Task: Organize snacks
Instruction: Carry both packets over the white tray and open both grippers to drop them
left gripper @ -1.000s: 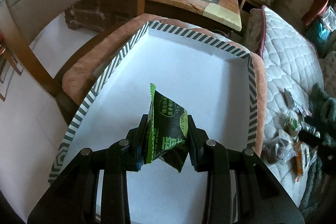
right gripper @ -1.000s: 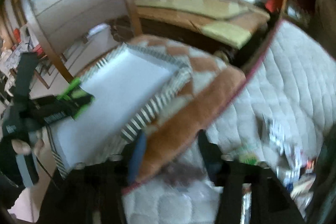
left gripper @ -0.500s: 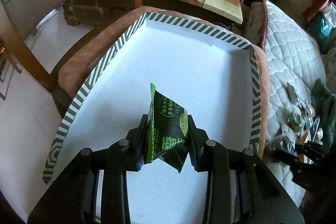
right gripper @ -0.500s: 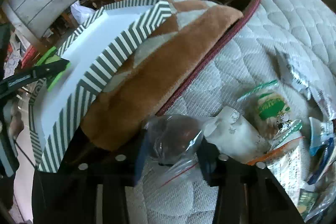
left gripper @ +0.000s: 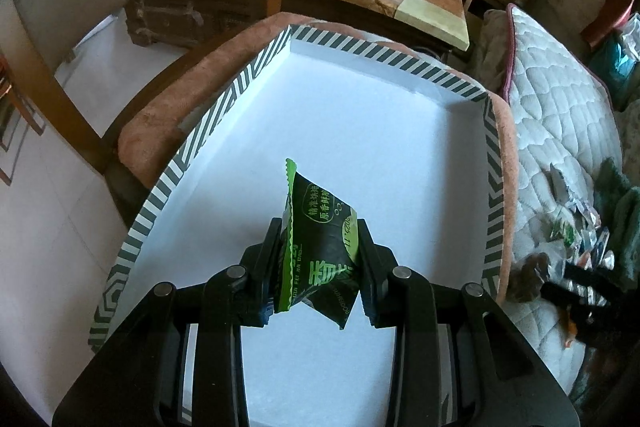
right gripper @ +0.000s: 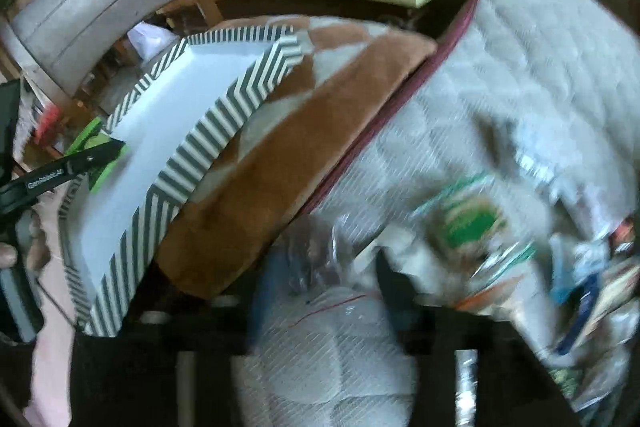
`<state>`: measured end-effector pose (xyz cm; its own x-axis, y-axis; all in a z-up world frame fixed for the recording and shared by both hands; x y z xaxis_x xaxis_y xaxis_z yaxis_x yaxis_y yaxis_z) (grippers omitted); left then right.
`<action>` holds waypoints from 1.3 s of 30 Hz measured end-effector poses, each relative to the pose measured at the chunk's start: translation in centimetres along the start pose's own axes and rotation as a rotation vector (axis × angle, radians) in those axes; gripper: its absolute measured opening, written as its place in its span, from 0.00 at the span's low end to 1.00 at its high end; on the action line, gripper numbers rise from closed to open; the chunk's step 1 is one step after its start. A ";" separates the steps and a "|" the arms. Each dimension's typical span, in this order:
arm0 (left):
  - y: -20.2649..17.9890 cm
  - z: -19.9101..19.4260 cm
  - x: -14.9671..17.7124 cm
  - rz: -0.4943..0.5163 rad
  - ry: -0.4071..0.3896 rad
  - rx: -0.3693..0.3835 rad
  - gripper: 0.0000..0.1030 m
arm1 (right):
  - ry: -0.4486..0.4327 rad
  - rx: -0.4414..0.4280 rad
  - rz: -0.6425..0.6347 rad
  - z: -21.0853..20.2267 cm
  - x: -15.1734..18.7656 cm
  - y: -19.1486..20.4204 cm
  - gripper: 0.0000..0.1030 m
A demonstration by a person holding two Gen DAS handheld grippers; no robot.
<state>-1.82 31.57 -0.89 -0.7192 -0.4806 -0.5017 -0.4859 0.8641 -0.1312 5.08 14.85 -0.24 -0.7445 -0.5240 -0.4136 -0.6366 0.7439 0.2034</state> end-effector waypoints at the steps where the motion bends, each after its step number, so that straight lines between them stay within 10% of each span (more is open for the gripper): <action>1: 0.0 0.1 0.0 -0.001 0.002 0.000 0.31 | 0.011 -0.014 0.004 0.4 0.3 0.0 0.55; 6: -0.4 0.3 0.2 0.008 0.009 0.000 0.31 | 0.011 0.003 -0.051 2.4 0.2 0.8 0.53; 10: -0.6 0.2 0.2 0.013 0.008 0.001 0.31 | 0.082 0.006 -0.133 3.6 1.1 2.4 0.32; 17: 0.3 0.3 -0.2 -0.005 0.003 -0.015 0.31 | -0.016 -0.037 -0.037 -1.2 -1.3 1.0 0.32; 23: 0.7 0.7 -0.4 -0.016 0.007 -0.037 0.31 | -0.083 -0.210 -0.082 -2.4 -6.3 7.6 0.32; 39: 2.5 2.9 0.0 -0.054 0.063 -0.068 0.36 | 0.056 -0.245 -0.254 5.2 -6.0 15.5 0.32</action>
<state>-1.55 34.19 -3.70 -0.7195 -0.5368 -0.4407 -0.5563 0.8253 -0.0972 0.72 31.68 0.82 -0.5618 -0.7065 -0.4304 -0.8271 0.4688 0.3101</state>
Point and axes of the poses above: each gripper's, at about its wrist camera, not at the fingertips, and z roughly the way its jaws point, y to its left, x to its underside, the point moved 10 cm from there along z, roughly the way its jaws point, and after that the axes turned 1 degree about -z, right-handed, at the moved point
